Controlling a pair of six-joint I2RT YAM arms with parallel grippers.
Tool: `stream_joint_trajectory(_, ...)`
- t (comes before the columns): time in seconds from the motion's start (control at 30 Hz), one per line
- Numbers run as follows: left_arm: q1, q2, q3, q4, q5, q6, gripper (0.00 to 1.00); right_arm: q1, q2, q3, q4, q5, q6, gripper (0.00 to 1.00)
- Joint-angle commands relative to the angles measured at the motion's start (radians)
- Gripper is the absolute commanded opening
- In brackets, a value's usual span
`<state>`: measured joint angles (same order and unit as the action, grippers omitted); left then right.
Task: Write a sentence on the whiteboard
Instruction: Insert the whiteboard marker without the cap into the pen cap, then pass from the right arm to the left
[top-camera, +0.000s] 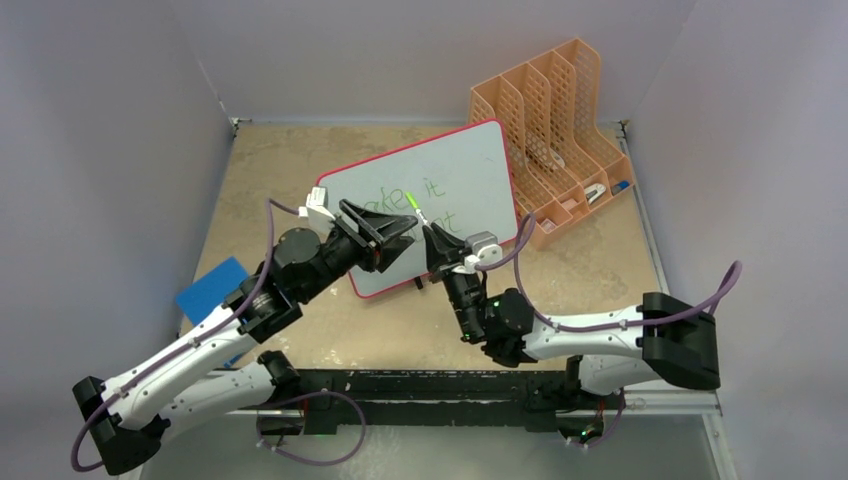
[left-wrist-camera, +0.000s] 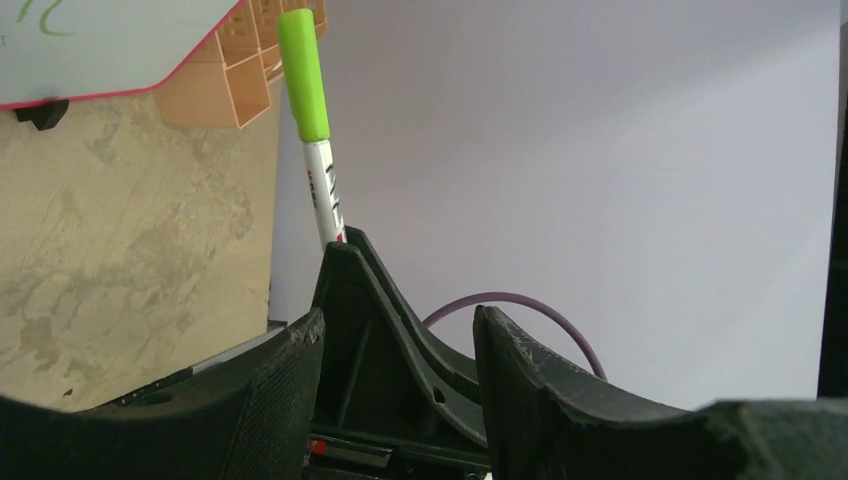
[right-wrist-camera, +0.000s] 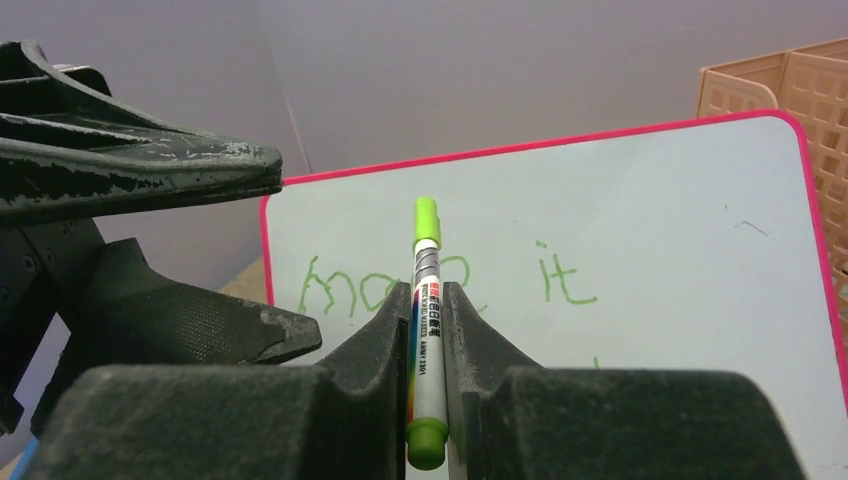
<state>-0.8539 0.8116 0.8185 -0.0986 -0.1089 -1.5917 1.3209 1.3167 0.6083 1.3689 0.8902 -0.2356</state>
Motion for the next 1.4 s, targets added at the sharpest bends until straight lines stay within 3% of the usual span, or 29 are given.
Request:
stream_joint_trajectory(0.0,0.0,0.01,0.013,-0.005,-0.014,0.012,0.56,-0.001,-0.04,-0.012,0.08,0.013,0.009,0.0)
stream_joint_trajectory(0.2,-0.002,0.069,0.024,-0.003,0.002,-0.012,0.56,-0.002,-0.074,-0.039,0.099,-0.022,0.014,0.0)
stream_joint_trajectory(0.63,0.0,0.16,0.047,0.142,0.001,-0.007,0.42,-0.001,-0.093,-0.057,0.099,-0.062,0.025,0.0)
stream_joint_trajectory(0.97,0.001,0.178,0.039,0.158,-0.032,-0.026,0.39,0.0,-0.107,-0.072,0.1,-0.091,0.054,0.0)
stream_joint_trajectory(1.13,0.001,0.185,0.035,0.176,-0.028,-0.029,0.24,0.0,-0.106,-0.073,0.101,-0.093,0.058,0.0)
stream_joint_trajectory(1.27,0.0,0.182,0.033,0.178,-0.029,-0.026,0.02,0.0,-0.106,-0.074,0.092,-0.098,0.062,0.0)
stream_joint_trajectory(1.37,0.001,0.18,0.035,0.166,-0.028,-0.014,0.0,0.0,-0.107,-0.07,0.062,-0.096,0.076,0.0)
